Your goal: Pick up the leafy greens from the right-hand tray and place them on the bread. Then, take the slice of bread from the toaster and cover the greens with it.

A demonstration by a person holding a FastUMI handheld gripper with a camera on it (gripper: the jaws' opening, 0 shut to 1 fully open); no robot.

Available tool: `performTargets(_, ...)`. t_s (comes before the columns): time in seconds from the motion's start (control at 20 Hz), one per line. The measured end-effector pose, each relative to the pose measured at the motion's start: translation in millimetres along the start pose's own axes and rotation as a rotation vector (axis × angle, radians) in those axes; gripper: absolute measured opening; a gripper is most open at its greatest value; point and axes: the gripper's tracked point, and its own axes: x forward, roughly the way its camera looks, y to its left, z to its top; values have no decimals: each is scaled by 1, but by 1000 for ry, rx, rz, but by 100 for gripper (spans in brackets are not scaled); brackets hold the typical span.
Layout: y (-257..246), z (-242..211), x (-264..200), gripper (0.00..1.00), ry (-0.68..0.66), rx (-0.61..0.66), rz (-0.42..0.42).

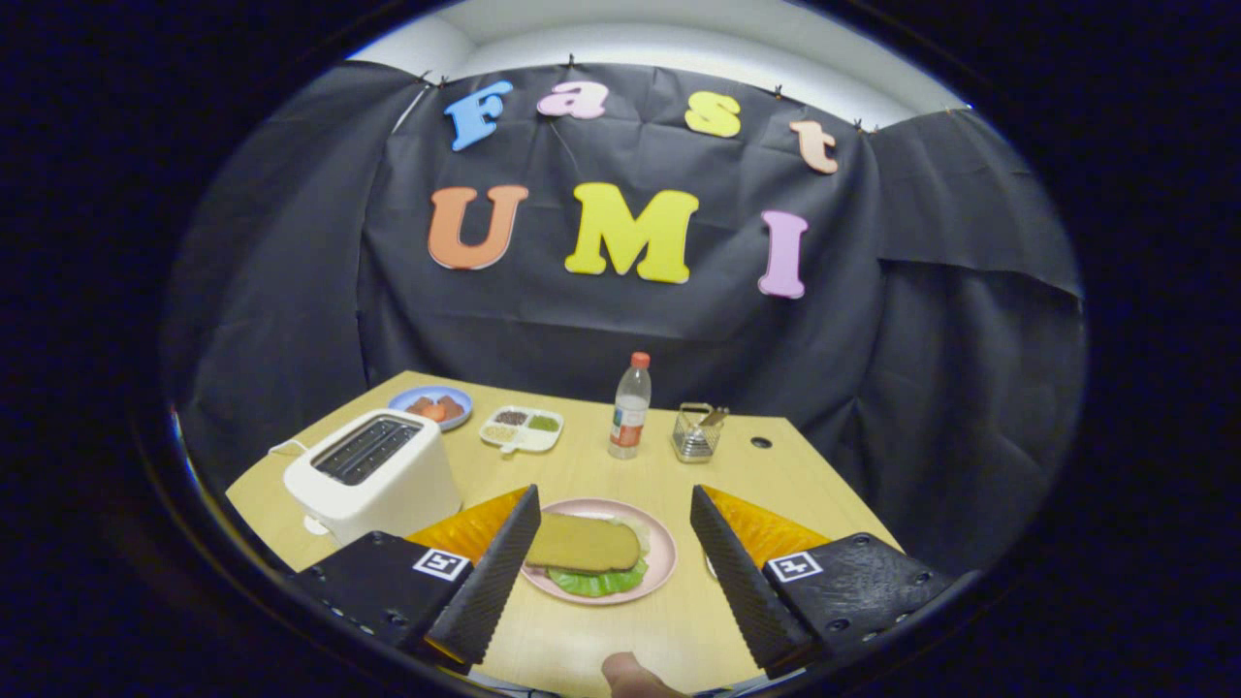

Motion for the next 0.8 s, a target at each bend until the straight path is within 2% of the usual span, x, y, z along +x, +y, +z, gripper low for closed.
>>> performTargets(0.2,17,12,-53,95,-122,76,39)
performTargets(0.35,9,17,-88,95,-209,47,-2)
performTargets(0.45,5,22,-108,95,-286,88,-30)
performTargets(0.55,-1,21,-120,95,-350,95,-39)
performTargets(0.8,-3,7,-130,95,-370,89,-15)
